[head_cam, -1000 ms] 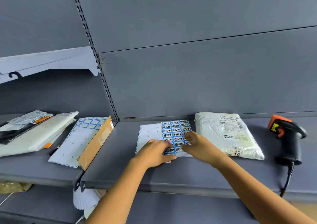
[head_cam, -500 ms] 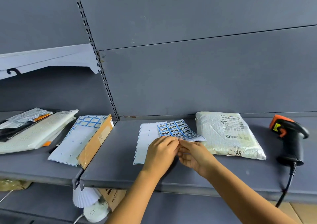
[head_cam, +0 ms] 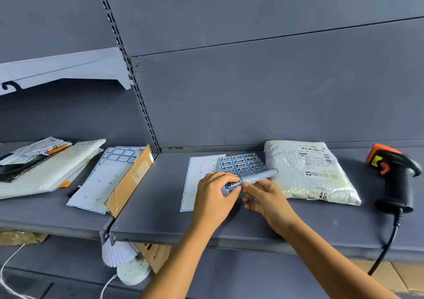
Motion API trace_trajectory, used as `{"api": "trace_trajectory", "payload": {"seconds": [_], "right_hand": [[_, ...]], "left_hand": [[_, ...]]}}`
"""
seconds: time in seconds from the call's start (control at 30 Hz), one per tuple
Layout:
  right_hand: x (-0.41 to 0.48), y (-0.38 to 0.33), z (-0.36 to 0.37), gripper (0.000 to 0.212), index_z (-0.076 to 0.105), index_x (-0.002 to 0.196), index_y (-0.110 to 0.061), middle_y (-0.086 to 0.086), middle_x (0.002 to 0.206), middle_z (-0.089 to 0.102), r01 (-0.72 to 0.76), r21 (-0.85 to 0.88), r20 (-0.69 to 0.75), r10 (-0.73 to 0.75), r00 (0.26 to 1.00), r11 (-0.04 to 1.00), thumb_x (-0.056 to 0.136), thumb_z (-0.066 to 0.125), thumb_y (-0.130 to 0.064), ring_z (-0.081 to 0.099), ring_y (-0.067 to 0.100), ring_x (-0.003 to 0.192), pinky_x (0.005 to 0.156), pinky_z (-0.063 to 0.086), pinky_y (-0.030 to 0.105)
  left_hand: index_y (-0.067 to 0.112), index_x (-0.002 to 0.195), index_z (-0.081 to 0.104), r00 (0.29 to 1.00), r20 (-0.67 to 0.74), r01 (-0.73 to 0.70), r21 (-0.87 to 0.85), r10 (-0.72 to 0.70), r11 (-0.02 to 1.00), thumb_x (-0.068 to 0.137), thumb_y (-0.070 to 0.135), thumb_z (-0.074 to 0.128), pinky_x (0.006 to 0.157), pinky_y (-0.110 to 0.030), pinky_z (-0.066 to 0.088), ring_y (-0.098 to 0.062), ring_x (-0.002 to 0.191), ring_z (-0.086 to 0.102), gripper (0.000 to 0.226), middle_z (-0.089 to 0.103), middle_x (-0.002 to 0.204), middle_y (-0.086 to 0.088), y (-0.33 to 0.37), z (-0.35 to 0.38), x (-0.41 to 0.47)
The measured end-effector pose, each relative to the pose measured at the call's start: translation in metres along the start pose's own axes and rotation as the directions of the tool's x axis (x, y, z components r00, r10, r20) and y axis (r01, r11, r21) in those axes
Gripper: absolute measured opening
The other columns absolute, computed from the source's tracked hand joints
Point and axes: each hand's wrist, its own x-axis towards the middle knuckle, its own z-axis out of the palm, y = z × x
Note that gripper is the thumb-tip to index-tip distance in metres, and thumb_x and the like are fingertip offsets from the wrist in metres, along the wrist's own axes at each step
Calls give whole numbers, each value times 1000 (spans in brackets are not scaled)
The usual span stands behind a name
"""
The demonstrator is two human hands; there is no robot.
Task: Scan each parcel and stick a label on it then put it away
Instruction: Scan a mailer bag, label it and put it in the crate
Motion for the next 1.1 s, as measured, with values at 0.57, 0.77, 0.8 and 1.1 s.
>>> {"api": "trace_trajectory", "payload": {"seconds": [0.57,0.77,0.8,1.1], "right_hand": [[6,9,-2,21,64,75,-6,-1,65,65,75,-93,-46,-79,996,993,94,54,-7,53,9,56,50,45,20],[7,11,-3,23,65,74,-8,2,64,62,77,-169,-53,-87,995,983,94,55,-8,51,10,55,50,47,22],[7,11,-3,22,66,75,-8,3,64,61,77,-182,-54,-88,995,980,94,55,-9,52,9,55,51,47,22],[8,15,-2,20,66,76,-10,-4,65,64,79,-236,-46,-92,995,969,93,56,-7,51,6,54,50,49,24]], "left_hand": [[21,72,71,999,28,40,65,-41,997,73,35,62,78,-42,49,-15,84,58,16,69,78,11,3,0,8],[22,71,71,992,86,78,138,-91,987,77,31,67,77,-42,49,-19,86,59,11,71,80,7,8,-4,12],[22,70,71,991,92,83,150,-98,985,78,29,69,77,-42,49,-19,86,59,10,71,81,7,9,-5,12],[18,69,70,973,134,165,160,-188,973,79,24,67,73,-37,51,-13,79,63,12,71,78,7,9,-5,11]]}}
